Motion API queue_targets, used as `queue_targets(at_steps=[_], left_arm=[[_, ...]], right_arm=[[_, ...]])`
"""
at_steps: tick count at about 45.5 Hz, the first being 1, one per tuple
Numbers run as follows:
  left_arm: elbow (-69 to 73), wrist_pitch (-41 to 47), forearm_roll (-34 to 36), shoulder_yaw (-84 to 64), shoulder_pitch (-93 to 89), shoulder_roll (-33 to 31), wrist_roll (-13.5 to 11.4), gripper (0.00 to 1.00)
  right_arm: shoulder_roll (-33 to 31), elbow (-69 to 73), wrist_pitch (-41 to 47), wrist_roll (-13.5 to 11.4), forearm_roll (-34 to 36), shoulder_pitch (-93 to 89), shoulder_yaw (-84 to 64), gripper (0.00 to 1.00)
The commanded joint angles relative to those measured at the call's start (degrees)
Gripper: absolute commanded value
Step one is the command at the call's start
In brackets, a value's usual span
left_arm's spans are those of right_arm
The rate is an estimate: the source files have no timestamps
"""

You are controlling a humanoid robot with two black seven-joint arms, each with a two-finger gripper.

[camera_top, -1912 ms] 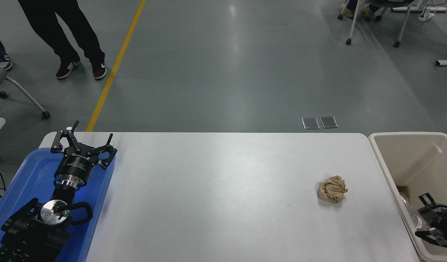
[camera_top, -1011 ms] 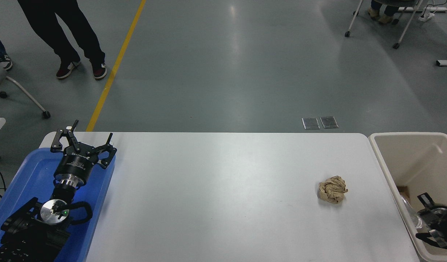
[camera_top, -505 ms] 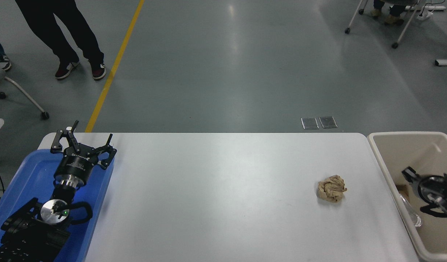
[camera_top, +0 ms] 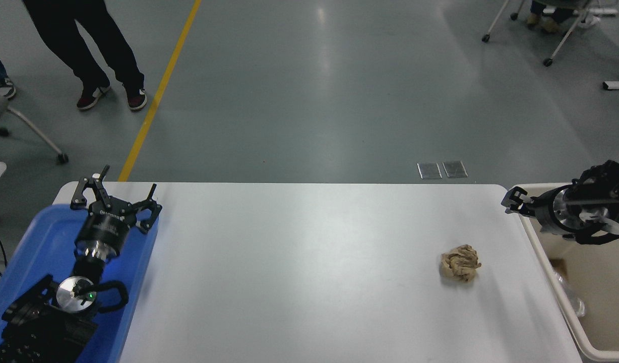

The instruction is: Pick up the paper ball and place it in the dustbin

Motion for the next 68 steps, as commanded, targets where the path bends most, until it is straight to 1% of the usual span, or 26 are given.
queue_targets(at_steps=[1, 9, 16, 20, 24, 35, 42, 48, 51, 60, 68], left_arm=[[0.02, 0.0, 0.01, 0.0, 0.07, 0.04, -0.04, 0.99], [0.02, 0.0, 0.01, 0.0, 0.07, 0.13, -0.04, 0.99], [0.02, 0.0, 0.01, 0.0, 0.07, 0.13, -0.04, 0.99], [0.02, 0.0, -0.08, 0.0, 0.07, 0.13, -0.04, 0.99], [0.02, 0.0, -0.08, 0.0, 0.07, 0.13, -0.04, 0.99], [0.02, 0.0, -0.08, 0.0, 0.15, 0.13, -0.04, 0.99], [0.02, 0.0, -0.08, 0.0, 0.15, 0.13, -0.04, 0.99], [0.02, 0.0, -0.08, -0.09, 0.15, 0.13, -0.04, 0.99], [0.02, 0.0, -0.08, -0.09, 0.15, 0.13, -0.04, 0.99], [0.02, 0.0, 0.01, 0.0, 0.07, 0.13, -0.04, 0.99], [0.02, 0.0, 0.01, 0.09, 0.07, 0.13, -0.04, 0.99]], right_arm=[[5.49, 14.12, 10.69, -0.63, 1.04, 19.45, -2.21, 1.0], [5.14, 18.25, 17.29, -0.71, 2.0, 31.05, -3.35, 1.0], [4.61, 19.57, 24.49, -0.8, 5.78, 39.84, -3.79, 1.0], [4.0, 19.57, 28.19, -1.5, 6.84, 43.19, -3.88, 1.0], [3.29, 19.57, 29.16, -2.56, 6.92, 44.33, -4.41, 1.0], [3.03, 19.57, 32.23, -2.65, 6.93, 46.27, -4.94, 1.0], [3.11, 19.57, 32.33, -2.65, 6.84, 45.74, -5.02, 1.0], [3.47, 19.31, 30.66, -2.65, 6.14, 42.23, -5.11, 1.0], [3.82, 18.96, 28.2, -2.65, 6.05, 38.99, -5.11, 1.0], [5.14, 15.54, 13.71, -2.65, 6.22, 24.14, -5.46, 1.0], [5.05, 5.26, 6.32, -2.56, 7.01, 9.11, -4.5, 1.0]])
